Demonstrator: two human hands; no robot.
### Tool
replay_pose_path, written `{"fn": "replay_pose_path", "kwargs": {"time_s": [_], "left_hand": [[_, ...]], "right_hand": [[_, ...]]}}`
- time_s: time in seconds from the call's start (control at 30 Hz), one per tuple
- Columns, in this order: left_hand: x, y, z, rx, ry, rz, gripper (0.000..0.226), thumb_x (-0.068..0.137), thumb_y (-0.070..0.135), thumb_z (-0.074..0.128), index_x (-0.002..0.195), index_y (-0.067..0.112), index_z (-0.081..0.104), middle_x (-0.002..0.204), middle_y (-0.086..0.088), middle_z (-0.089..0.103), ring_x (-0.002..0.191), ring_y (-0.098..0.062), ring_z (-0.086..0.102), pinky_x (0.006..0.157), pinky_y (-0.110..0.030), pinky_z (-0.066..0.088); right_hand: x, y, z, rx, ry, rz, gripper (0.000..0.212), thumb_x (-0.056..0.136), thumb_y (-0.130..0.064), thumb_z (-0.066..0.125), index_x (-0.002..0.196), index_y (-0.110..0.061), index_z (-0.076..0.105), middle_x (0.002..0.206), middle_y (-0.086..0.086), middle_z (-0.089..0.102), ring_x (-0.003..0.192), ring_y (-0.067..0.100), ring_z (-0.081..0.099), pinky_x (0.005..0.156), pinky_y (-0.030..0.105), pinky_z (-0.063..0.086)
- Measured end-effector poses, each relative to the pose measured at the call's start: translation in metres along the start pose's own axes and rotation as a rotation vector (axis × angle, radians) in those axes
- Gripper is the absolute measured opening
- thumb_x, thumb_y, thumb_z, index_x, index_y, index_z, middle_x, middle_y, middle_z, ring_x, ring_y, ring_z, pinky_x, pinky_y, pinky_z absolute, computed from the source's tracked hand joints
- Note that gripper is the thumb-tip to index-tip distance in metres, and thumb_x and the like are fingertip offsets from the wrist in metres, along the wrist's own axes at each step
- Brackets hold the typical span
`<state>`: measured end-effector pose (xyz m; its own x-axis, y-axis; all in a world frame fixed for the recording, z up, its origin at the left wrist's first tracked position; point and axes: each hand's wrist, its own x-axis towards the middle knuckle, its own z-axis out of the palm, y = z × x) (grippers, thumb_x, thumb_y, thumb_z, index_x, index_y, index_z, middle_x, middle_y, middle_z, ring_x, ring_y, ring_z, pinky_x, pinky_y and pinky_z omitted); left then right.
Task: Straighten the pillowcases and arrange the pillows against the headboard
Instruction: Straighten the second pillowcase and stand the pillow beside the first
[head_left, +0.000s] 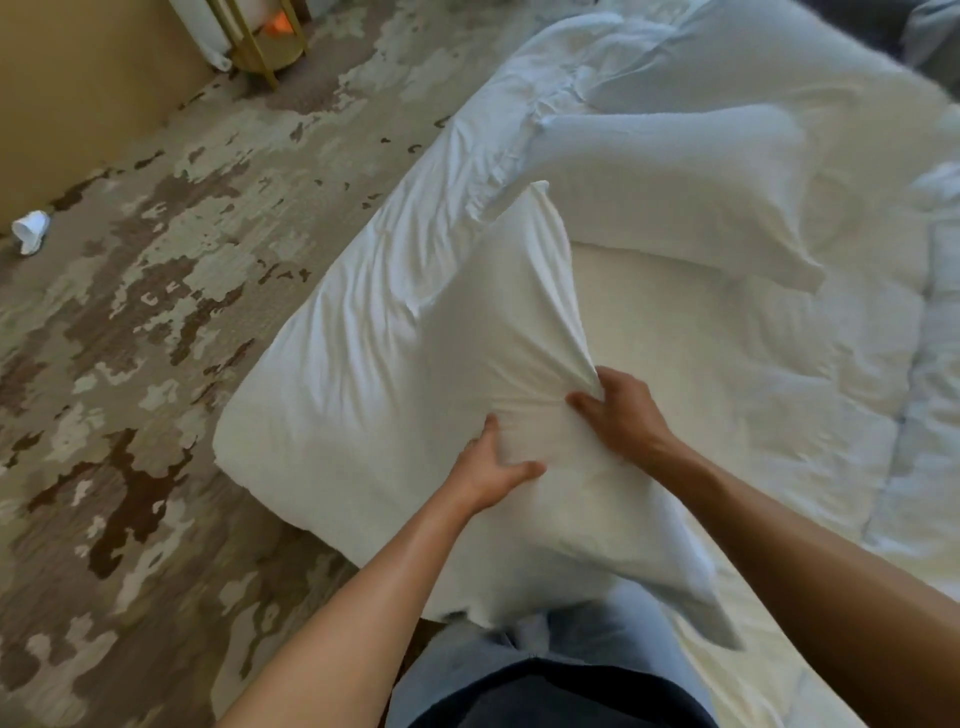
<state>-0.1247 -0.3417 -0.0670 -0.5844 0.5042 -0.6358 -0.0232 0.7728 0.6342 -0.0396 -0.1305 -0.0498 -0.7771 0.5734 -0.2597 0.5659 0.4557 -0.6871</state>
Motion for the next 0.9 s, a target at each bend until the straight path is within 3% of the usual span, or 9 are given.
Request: {"fn": "replay_pose_path", "kwargs": {"time_s": [0.07, 0.2, 0.37, 0.5, 0.67, 0.8, 0.9], "left_hand": [[-0.023, 0.016, 0.017, -0.018, -0.055, 0.053, 0.109, 0.072, 0.054, 0.084, 0.158, 0.027, 0.023, 0.152, -0.006, 0.049, 0.138, -0.029, 0.05, 0.109, -0.042, 0.048], [-0.058, 0.045, 0.039, 0.026, -0.131, 0.124, 0.124, 0.064, 0.054, 0.088, 0.159, 0.02, 0.015, 0.152, -0.01, 0.045, 0.135, -0.031, 0.05, 0.107, -0.047, 0.049], [-0.096, 0.076, 0.058, 0.081, -0.249, 0.231, 0.138, 0.065, 0.059, 0.087, 0.164, 0.025, -0.002, 0.166, -0.004, 0.028, 0.149, -0.024, 0.036, 0.118, -0.041, 0.039], [-0.124, 0.099, 0.091, 0.11, -0.315, 0.337, 0.127, 0.071, 0.058, 0.084, 0.164, 0.032, 0.001, 0.166, 0.0, 0.028, 0.15, -0.021, 0.035, 0.119, -0.038, 0.036], [-0.157, 0.114, 0.129, 0.172, -0.408, 0.41, 0.12, 0.076, 0.059, 0.079, 0.163, 0.036, 0.0, 0.167, 0.0, 0.028, 0.15, -0.022, 0.035, 0.115, -0.036, 0.037], [-0.183, 0.125, 0.157, 0.215, -0.432, 0.411, 0.134, 0.069, 0.067, 0.08, 0.162, 0.033, -0.011, 0.168, -0.002, 0.026, 0.149, -0.025, 0.036, 0.113, -0.038, 0.042], [-0.206, 0.14, 0.187, 0.308, -0.411, 0.396, 0.144, 0.068, 0.069, 0.078, 0.159, 0.024, -0.024, 0.164, -0.008, 0.031, 0.141, -0.029, 0.046, 0.106, -0.04, 0.05]], "right_hand": [[-0.035, -0.012, -0.029, -0.066, 0.04, -0.041, 0.017, 0.094, -0.034, 0.069, 0.091, -0.018, 0.067, 0.086, 0.003, 0.072, 0.079, 0.023, 0.066, 0.069, 0.034, 0.051], [-0.106, -0.023, -0.069, -0.109, 0.121, -0.023, 0.023, 0.095, -0.029, 0.07, 0.079, -0.017, 0.058, 0.077, 0.001, 0.064, 0.075, 0.023, 0.062, 0.067, 0.035, 0.045], [-0.163, -0.025, -0.114, -0.118, 0.254, 0.094, 0.029, 0.091, -0.022, 0.071, 0.072, -0.009, 0.054, 0.067, 0.005, 0.057, 0.069, 0.027, 0.057, 0.061, 0.036, 0.039], [-0.202, -0.017, -0.15, -0.138, 0.323, 0.129, 0.022, 0.092, -0.021, 0.072, 0.077, -0.008, 0.063, 0.071, 0.003, 0.064, 0.073, 0.025, 0.063, 0.067, 0.037, 0.046], [-0.252, -0.003, -0.178, -0.177, 0.374, 0.029, 0.011, 0.092, -0.019, 0.073, 0.083, -0.014, 0.069, 0.075, -0.002, 0.069, 0.073, 0.019, 0.067, 0.067, 0.034, 0.048], [-0.292, 0.013, -0.199, -0.24, 0.372, -0.055, 0.019, 0.096, -0.02, 0.072, 0.079, -0.012, 0.066, 0.069, -0.001, 0.066, 0.065, 0.018, 0.065, 0.061, 0.035, 0.049], [-0.319, 0.027, -0.219, -0.409, 0.318, -0.13, 0.021, 0.097, -0.019, 0.068, 0.08, -0.009, 0.062, 0.068, 0.007, 0.064, 0.063, 0.028, 0.064, 0.061, 0.042, 0.051]]}}
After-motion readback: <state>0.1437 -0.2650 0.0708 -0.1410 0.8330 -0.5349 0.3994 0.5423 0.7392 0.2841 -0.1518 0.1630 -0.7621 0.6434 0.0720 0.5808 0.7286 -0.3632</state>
